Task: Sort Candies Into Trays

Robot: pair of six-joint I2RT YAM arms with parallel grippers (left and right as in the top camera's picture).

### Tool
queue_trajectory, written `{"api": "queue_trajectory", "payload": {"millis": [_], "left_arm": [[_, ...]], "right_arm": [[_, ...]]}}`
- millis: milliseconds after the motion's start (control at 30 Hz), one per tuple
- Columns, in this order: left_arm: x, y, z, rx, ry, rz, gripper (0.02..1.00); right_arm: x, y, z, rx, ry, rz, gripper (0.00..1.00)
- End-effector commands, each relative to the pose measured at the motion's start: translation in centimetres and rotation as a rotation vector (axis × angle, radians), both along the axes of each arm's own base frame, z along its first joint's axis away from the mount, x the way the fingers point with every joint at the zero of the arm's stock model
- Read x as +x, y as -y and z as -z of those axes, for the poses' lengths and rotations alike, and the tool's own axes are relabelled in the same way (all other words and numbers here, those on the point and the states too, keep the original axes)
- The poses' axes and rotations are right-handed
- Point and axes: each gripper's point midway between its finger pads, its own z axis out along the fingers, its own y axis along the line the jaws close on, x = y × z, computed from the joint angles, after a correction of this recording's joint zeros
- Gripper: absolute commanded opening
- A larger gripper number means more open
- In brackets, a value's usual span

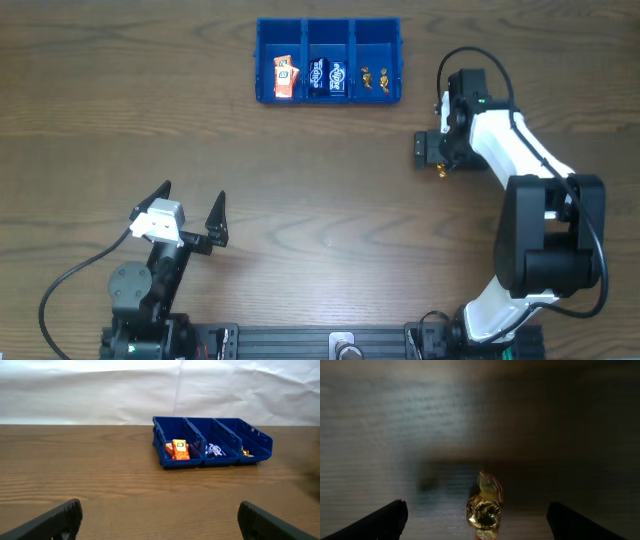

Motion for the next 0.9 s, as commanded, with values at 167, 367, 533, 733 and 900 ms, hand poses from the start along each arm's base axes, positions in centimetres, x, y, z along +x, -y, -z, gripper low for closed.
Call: {"api": "queue_trajectory", "payload": {"millis": [167,367,533,733,900], "left_arm": [[-0.12,0.31,1.6,0.015,-0.042,0.019,0.998],[-0.12,0.31,1.6,0.015,-0.042,0.019,0.996],[-0.12,0.3,1.6,0.015,-0.042,0.018,0.996],[-0.12,0.3,1.6,0.015,-0.042,0.018,0.998],[-0.12,0.31,1.6,0.015,-0.042,0.019,0.998]], "right_arm": [[-0.91,0.47,1.37,-0.005,-0.029,-0.006,0.869],[-0.56,0.48,1.45,-0.005,-0.016,-0.006,0.831],[-0.37,0.51,1.8,-0.005,-0.015,-0.004,0.798],[-0.32,0.65,2.1,-0.005,-0.017,-0.001,0.713],[-0.35,0.63,2.11,-0.005,-0.019,-0.001,0.529]]}}
